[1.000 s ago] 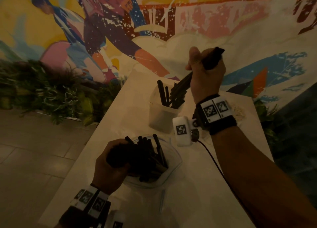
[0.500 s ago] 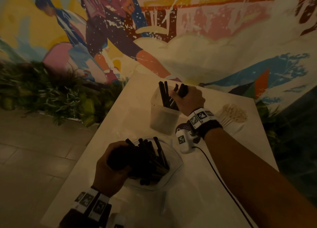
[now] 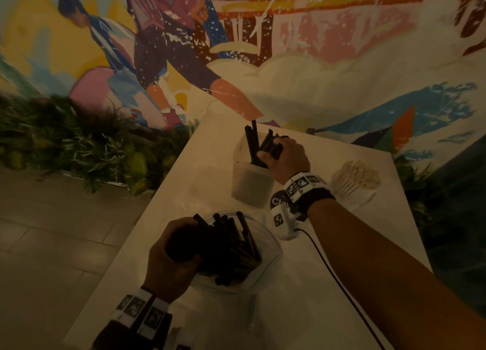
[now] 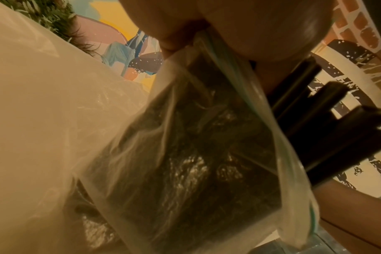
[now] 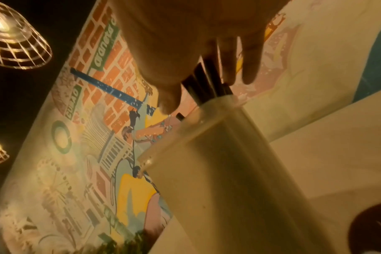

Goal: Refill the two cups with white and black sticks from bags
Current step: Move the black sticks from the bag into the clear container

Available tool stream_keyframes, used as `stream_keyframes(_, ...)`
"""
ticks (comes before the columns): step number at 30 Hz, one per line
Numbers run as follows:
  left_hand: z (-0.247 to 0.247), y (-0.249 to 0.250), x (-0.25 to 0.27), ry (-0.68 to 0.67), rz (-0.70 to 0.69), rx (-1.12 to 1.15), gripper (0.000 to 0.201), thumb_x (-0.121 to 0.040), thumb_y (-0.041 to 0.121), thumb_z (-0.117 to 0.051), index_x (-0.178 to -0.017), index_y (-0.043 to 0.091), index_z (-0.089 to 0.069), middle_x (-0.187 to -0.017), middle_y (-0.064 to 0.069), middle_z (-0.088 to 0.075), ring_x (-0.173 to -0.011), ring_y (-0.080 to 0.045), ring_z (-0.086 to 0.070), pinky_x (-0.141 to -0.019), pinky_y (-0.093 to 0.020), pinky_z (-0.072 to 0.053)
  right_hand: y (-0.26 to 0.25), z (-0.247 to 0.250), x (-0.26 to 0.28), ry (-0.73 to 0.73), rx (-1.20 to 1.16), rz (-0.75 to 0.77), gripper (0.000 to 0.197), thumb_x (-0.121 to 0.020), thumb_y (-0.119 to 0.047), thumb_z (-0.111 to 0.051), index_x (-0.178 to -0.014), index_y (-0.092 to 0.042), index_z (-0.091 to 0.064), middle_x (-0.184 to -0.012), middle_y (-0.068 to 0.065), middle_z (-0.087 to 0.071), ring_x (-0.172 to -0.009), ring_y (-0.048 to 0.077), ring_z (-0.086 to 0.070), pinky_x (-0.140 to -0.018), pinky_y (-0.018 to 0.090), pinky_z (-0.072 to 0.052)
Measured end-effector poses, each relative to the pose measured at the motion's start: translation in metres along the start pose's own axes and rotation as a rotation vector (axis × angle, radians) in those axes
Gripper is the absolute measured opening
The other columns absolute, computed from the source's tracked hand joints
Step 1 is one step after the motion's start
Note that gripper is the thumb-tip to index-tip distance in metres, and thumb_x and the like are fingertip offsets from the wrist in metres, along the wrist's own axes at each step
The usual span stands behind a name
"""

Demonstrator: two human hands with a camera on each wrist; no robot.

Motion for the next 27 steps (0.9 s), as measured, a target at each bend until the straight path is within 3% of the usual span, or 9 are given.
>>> stream_keyframes(4, 0.001, -0.001, 0.001, 0.004, 0.017, 0.022, 0.052, -0.060, 0.025, -0.074, -0.108, 0.038, -0.059, -0.110, 0.001, -0.065, -0.105, -0.021, -0.062, -0.094, -0.034, -0.051, -0.001, 0.002, -0.002, 0.131, -0.090, 0.036, 0.070, -0.087, -0.052, -0.055, -0.143, -0.018, -0.030, -0.148, 0.009, -0.033, -0.133, 0.030, -0.034, -0.103, 0.049, -0.035)
stream_keyframes(7, 0.001, -0.001, 0.002, -0.003, 0.009, 0.015, 0.051, -0.061, 0.025, -0.074, -0.108, 0.038, -0.059, -0.109, 0.000, -0.064, -0.104, -0.022, -0.062, -0.094, -0.033, -0.051, 0.002, -0.013, -0.005, -0.069, 0.090, 0.009, 0.072, -0.089, -0.057, -0.049, -0.146, -0.020, -0.024, -0.154, 0.008, -0.022, -0.139, 0.030, -0.026, -0.109, 0.051, -0.029)
stream_keyframes(10, 0.002, 0.000, 0.001, 0.009, 0.018, 0.010, 0.051, -0.060, 0.026, -0.074, -0.108, 0.037, -0.060, -0.109, 0.002, -0.064, -0.104, -0.018, -0.063, -0.093, -0.028, -0.051, -0.002, -0.008, -0.003, -0.039, 0.091, 0.018, 0.075, -0.090, -0.058, -0.045, -0.148, -0.020, -0.017, -0.157, 0.009, -0.014, -0.143, 0.029, -0.017, -0.110, 0.052, -0.021)
stream_keyframes(13, 0.002, 0.000, 0.001, 0.006, 0.021, 0.003, 0.050, -0.061, 0.025, -0.073, -0.108, 0.036, -0.060, -0.109, 0.004, -0.065, -0.104, -0.017, -0.063, -0.093, -0.030, -0.051, -0.015, 0.014, 0.012, 0.154, -0.083, 0.100, 0.071, -0.087, -0.047, -0.057, -0.145, -0.018, -0.026, -0.154, 0.009, -0.024, -0.141, 0.027, -0.022, -0.111, 0.051, -0.027)
stream_keyframes(16, 0.003, 0.001, 0.002, 0.004, 0.027, 0.019, 0.049, -0.061, 0.022, -0.073, -0.107, 0.034, -0.060, -0.109, 0.002, -0.065, -0.104, -0.020, -0.063, -0.093, -0.032, -0.052, -0.024, 0.039, 0.036, 0.229, -0.341, 0.145, 0.059, -0.083, -0.026, -0.067, -0.135, -0.017, -0.042, -0.141, 0.005, -0.043, -0.128, 0.019, -0.043, -0.103, 0.043, -0.043)
stream_keyframes(19, 0.001, 0.003, 0.000, -0.019, 0.024, -0.012, 0.048, -0.063, 0.024, -0.072, -0.108, 0.033, -0.058, -0.109, 0.002, -0.064, -0.104, -0.019, -0.062, -0.094, -0.034, -0.051, -0.033, 0.051, 0.074, 0.045, -0.540, 0.131, 0.054, -0.079, -0.013, -0.070, -0.128, -0.023, -0.050, -0.123, -0.008, -0.058, -0.104, 0.007, -0.058, -0.089, 0.034, -0.054)
stream_keyframes(21, 0.000, 0.005, -0.001, -0.033, 0.028, -0.041, 0.049, -0.062, 0.027, -0.071, -0.108, 0.036, -0.057, -0.109, 0.005, -0.063, -0.104, -0.017, -0.062, -0.093, -0.032, -0.051, -0.038, 0.052, 0.106, -0.151, -0.574, 0.188, 0.065, -0.077, -0.009, -0.071, -0.132, -0.031, -0.045, -0.122, -0.015, -0.057, -0.105, 0.003, -0.058, -0.087, 0.031, -0.055)
stream_keyframes(24, 0.000, 0.005, -0.001, -0.055, 0.043, -0.091, 0.052, -0.060, 0.030, -0.071, -0.108, 0.038, -0.055, -0.109, 0.008, -0.062, -0.103, -0.014, -0.062, -0.093, -0.030, -0.051, -0.041, 0.037, 0.158, -0.495, -0.572, 0.253, 0.097, -0.070, -0.008, -0.077, -0.145, -0.037, -0.023, -0.138, -0.022, -0.041, -0.121, -0.004, -0.046, -0.094, 0.025, -0.050)
stream_keyframes(27, -0.005, 0.004, -0.002, -0.082, 0.020, -0.158, 0.064, -0.061, 0.018, -0.079, -0.109, 0.050, -0.050, -0.110, 0.013, -0.059, -0.104, -0.013, -0.060, -0.092, -0.022, -0.050, -0.038, 0.009, 0.196, -0.690, -0.457, 0.278, 0.127, -0.062, -0.022, -0.086, -0.141, -0.054, 0.009, -0.141, -0.043, -0.010, -0.132, -0.017, -0.019, -0.106, 0.010, -0.032)
Point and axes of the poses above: each hand's wrist, its own x-axis away from the middle knuckle, its own z-axis out of the back of the hand, y = z × x, the point moved 6 cm from there along -x, towards the middle knuckle
